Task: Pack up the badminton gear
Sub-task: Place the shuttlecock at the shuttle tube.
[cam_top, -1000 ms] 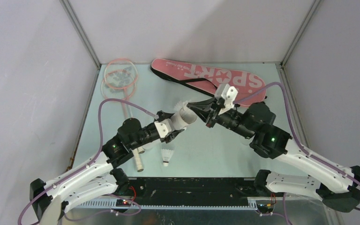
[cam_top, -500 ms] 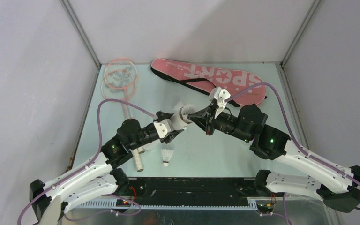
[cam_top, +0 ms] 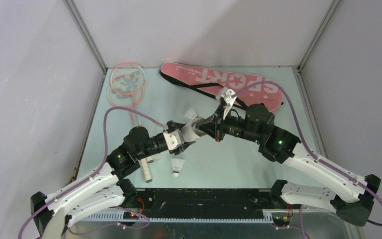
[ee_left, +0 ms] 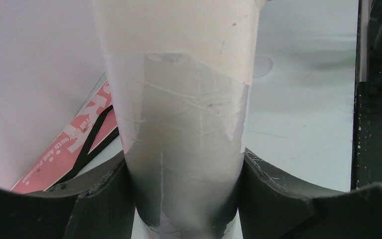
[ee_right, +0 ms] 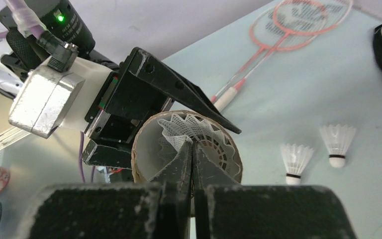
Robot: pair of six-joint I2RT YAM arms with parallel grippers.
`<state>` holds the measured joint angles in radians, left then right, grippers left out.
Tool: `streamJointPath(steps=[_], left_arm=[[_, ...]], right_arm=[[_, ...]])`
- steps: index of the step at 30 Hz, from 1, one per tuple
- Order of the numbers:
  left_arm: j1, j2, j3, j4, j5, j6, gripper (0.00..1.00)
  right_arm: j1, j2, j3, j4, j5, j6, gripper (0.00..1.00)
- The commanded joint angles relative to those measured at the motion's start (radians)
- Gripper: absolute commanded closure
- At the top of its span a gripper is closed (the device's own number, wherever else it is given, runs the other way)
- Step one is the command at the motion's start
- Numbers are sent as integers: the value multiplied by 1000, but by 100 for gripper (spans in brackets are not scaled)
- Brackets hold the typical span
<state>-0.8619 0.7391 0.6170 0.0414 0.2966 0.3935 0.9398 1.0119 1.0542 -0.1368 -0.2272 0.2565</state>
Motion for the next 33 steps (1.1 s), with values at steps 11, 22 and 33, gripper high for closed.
streamJointPath(steps=[11, 22, 33], left_arm=[[-4, 17, 35, 47, 67, 35, 63], [-3, 8, 28, 43, -4, 20, 64], [-4, -23, 17, 53, -117, 2, 65]], right_arm=[[3, 143, 131, -118, -46, 10, 95], [-1, -32, 202, -207, -28, -97, 38], [-35, -264, 133, -207, 82, -117, 0]])
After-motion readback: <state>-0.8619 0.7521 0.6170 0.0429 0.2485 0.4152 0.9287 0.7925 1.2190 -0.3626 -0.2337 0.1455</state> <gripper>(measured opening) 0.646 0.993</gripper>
